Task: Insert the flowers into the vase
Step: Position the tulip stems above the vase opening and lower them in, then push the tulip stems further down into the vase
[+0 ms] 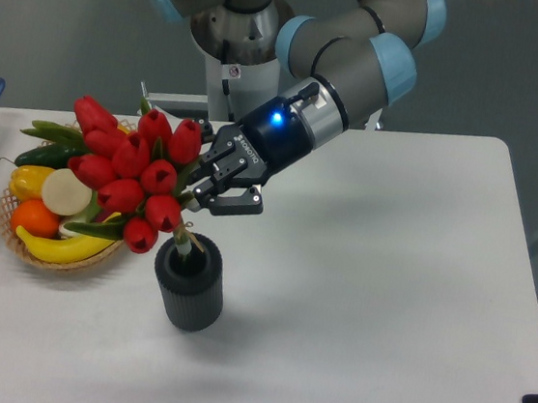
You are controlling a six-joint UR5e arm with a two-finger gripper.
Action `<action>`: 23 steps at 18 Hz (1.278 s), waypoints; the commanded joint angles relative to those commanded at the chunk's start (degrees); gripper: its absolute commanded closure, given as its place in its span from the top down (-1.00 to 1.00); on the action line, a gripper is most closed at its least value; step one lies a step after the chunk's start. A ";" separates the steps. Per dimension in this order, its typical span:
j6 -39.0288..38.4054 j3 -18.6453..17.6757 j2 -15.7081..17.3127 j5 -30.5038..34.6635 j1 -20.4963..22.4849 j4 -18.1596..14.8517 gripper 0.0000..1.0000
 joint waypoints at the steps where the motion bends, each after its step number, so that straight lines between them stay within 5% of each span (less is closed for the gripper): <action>1: 0.35 0.00 -0.35 0.00 0.00 0.00 -0.49; 23: 5.19 -3.60 -6.16 1.41 -0.09 -0.26 -0.47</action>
